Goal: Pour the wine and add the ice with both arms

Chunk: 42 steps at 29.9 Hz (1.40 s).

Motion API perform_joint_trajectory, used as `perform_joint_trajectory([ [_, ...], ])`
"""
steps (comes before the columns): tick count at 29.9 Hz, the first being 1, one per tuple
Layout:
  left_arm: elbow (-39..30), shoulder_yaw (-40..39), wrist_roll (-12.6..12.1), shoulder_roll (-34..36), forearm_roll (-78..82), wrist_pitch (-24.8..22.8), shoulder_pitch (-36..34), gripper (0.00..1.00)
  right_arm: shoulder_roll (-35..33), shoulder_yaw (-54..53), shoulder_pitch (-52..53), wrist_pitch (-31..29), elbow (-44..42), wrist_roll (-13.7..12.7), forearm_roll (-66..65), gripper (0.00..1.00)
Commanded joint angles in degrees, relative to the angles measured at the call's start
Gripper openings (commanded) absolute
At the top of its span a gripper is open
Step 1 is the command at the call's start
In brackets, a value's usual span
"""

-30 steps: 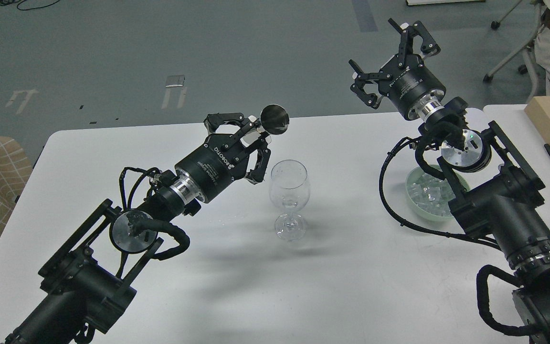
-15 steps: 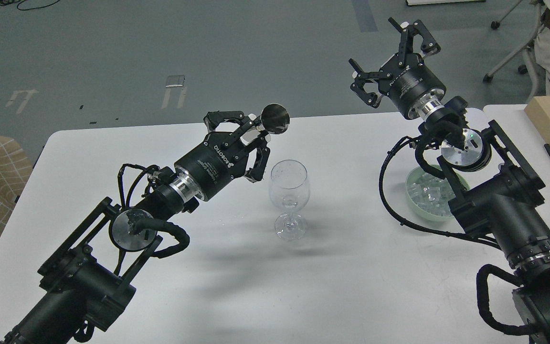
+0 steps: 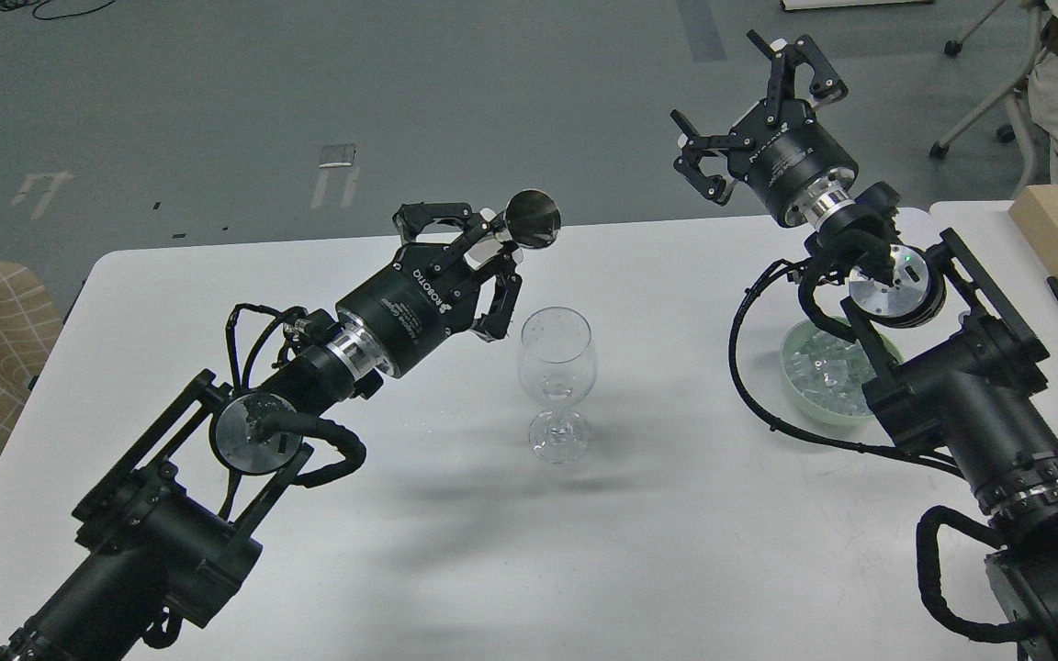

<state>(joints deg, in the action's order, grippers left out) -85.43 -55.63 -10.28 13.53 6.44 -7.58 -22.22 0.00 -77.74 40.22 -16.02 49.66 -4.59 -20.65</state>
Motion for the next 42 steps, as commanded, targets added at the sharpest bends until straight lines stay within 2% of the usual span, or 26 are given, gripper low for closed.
perform_joint_trajectory([
  [1,0.0,0.0,0.0,-0.1,1.7,-0.1,0.0,0.00,0.0,0.0,-0.1,-0.1,0.0,0.0,0.0,1.00],
  [42,-0.3,0.1,0.0,0.6,9.1,-0.5,0.0,0.00,0.0,0.0,0.0,0.0,-0.1,0.0,0.0,1.00],
])
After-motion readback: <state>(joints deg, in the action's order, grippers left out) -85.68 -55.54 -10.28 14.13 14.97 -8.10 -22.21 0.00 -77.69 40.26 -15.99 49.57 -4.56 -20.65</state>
